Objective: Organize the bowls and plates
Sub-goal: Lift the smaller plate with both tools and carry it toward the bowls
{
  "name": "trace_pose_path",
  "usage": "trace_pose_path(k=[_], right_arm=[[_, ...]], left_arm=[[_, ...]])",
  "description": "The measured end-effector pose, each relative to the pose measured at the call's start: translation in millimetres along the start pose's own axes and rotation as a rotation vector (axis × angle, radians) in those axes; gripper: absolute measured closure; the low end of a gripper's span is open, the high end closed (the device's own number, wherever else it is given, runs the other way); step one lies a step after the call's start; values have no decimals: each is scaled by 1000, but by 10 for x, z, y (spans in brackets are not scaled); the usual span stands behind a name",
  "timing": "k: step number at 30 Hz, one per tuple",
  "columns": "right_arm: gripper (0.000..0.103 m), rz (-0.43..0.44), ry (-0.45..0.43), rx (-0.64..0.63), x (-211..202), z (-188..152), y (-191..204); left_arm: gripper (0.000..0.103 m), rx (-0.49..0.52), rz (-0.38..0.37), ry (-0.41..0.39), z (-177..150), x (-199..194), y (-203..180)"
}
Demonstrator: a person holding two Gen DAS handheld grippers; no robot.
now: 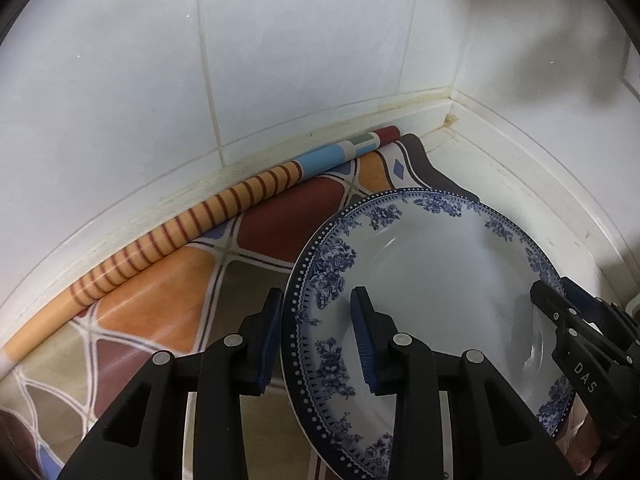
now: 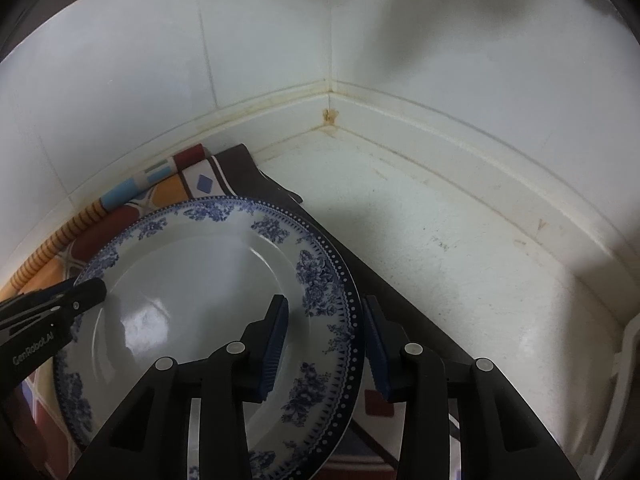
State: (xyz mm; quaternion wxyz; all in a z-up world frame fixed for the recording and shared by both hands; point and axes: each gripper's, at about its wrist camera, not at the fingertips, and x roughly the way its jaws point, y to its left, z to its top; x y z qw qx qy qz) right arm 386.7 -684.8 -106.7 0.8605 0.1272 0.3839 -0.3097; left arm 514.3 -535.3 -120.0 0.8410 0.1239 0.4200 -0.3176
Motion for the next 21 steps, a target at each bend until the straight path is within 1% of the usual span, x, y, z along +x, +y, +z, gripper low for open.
trace_pose_path(k=[4,7,14,21], right_arm=[[64,5,-11,-7,-142,-20,20],[64,3,-31,-17,-310,-35,39],[65,2,-93,-51,-835,-94,111],[65,33,-151,-74,-1398,-202,244]], left_arm=[[69,-10,-4,-24,-51,-193,-8],[69,-17,-10,-48,-119,-407,10],[69,-13,4,-119,-315,-1052,89],[69,-29,31,-178,-531,-1628,175]])
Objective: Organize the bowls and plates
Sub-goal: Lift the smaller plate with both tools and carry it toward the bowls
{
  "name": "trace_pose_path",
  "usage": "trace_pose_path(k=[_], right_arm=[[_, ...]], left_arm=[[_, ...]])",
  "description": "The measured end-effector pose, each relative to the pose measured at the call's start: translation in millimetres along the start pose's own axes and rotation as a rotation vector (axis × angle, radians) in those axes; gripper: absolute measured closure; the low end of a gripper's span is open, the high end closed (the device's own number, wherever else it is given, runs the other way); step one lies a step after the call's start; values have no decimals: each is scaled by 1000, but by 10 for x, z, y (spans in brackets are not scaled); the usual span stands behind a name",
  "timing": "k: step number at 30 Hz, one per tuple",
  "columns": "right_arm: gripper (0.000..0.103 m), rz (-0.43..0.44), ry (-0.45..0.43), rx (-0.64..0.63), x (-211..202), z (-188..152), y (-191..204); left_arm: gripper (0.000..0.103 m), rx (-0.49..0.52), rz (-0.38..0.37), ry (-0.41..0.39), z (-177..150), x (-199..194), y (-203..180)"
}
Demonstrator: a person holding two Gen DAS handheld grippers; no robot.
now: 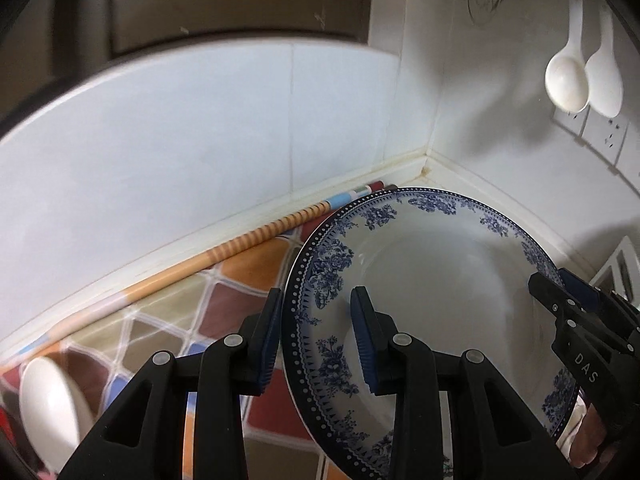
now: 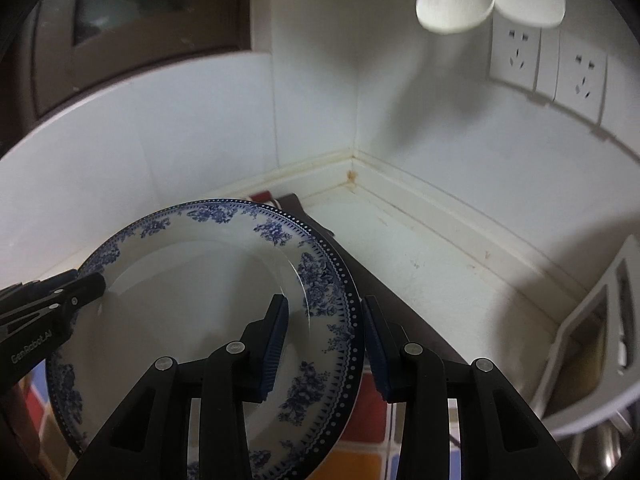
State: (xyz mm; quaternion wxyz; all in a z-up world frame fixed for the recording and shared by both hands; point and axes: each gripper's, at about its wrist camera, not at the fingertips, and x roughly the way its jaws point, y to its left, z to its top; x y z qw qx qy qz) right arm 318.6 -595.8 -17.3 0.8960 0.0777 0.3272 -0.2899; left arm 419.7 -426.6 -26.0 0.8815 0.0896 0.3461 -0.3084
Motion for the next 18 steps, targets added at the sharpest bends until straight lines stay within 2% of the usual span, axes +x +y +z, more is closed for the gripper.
trace_pose_path(k=[8,18], right_arm=[[65,45,-60,-48,-641,-102,247],[65,141,-110,-124,-1273,-378,718]], left_arm=[[69,-48,53,-46,-264,-701,277],[69,-144,158,-85,-792,-1520,768]])
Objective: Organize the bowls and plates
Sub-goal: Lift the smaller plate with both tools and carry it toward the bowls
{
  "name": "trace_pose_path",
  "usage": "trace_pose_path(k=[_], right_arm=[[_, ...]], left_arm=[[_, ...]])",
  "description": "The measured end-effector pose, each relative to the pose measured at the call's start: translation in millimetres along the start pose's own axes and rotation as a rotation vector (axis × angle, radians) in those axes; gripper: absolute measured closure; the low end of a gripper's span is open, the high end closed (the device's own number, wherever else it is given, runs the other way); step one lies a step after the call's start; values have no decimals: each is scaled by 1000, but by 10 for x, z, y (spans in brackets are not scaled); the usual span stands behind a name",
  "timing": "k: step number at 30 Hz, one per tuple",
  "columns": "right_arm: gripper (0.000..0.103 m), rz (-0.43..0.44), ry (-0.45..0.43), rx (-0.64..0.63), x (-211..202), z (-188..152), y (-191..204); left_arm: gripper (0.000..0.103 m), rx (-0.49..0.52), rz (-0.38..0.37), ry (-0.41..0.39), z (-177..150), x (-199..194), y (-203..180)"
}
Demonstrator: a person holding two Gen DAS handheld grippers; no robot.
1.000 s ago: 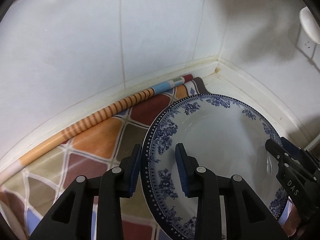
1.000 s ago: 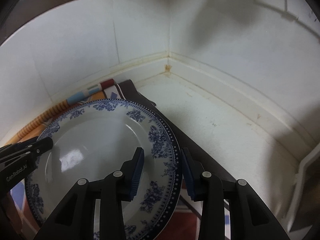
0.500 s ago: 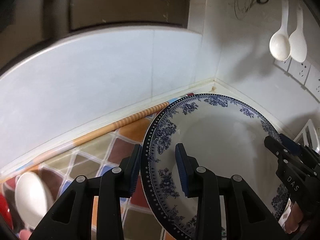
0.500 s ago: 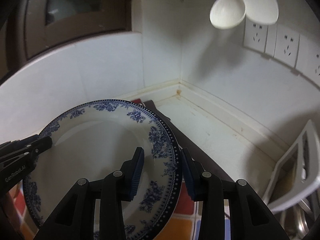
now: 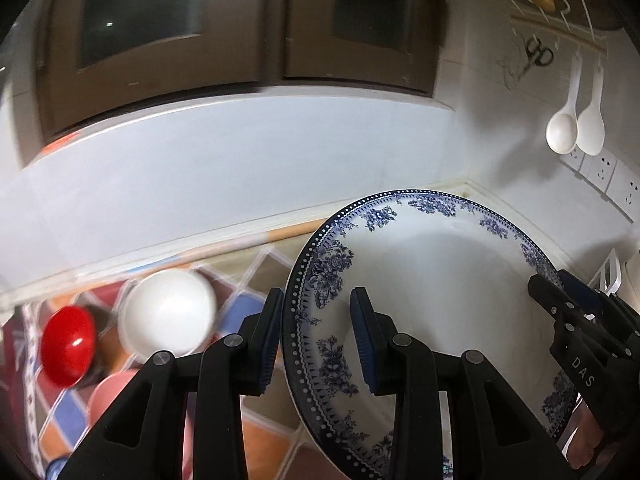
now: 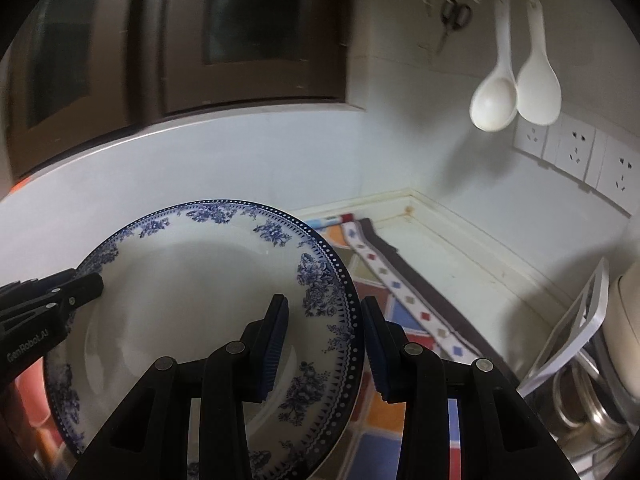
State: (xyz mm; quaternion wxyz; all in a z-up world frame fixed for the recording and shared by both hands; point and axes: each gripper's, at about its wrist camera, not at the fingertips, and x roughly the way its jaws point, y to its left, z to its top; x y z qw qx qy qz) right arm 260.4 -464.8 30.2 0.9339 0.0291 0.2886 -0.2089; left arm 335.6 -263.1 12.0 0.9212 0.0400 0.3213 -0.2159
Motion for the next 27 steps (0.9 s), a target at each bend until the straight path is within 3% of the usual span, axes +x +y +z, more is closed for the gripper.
trace_pose_path(k=[9,27], right_arm=[[65,101,-35,-70,-462,-159,556],[65,239,-71,-177,-1216,-497,1672]], left_arm=[[69,-73,84,-38,-384,-647,538],[69,-170,206,-40,-899,-1498,1640]])
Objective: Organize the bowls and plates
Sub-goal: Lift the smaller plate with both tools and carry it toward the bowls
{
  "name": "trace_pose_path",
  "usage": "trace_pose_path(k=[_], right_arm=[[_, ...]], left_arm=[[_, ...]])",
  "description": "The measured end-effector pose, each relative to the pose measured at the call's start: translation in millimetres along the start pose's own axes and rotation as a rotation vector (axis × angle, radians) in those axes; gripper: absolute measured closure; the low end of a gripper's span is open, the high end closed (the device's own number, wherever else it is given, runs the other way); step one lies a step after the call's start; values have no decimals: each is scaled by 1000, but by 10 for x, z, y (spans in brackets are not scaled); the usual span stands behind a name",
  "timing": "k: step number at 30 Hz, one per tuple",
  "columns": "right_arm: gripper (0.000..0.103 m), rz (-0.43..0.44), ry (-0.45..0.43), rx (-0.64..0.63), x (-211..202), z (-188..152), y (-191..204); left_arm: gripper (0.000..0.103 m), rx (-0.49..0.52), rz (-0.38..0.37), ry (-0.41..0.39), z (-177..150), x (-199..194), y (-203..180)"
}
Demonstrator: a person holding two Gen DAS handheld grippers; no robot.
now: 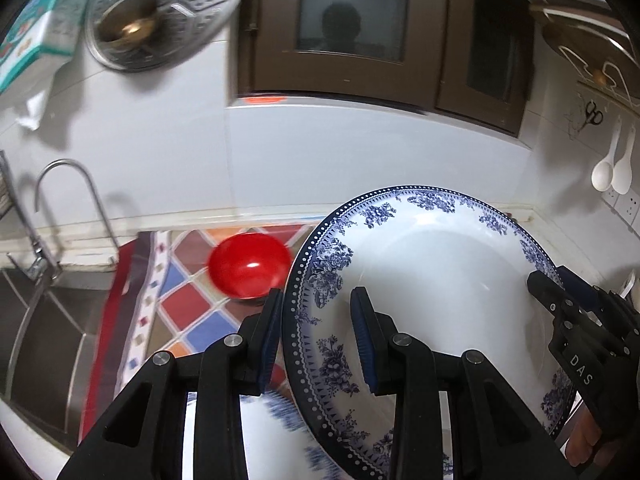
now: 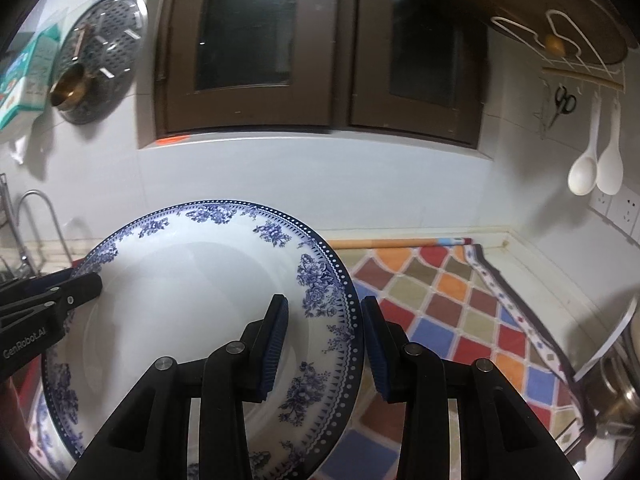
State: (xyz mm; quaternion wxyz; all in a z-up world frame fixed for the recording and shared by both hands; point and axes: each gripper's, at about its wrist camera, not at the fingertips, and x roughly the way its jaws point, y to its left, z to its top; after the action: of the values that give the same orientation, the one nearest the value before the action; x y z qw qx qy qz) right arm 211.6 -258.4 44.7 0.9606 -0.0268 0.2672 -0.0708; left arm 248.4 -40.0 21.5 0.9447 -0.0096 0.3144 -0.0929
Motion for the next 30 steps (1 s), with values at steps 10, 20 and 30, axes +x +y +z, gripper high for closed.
trace_pose_path(k=[10,20,30], right_arm=[[65,65,-2,-32,-233,-99,682],[65,145,33,-82,-312,-272,1277],[65,206,114,-119,-246,-580,1696]], left_arm=[[69,-48,59,4,-211,-293,656],[69,-107,131,53,-534,-436,1181],[69,-134,169,147,-908,-429,1498]])
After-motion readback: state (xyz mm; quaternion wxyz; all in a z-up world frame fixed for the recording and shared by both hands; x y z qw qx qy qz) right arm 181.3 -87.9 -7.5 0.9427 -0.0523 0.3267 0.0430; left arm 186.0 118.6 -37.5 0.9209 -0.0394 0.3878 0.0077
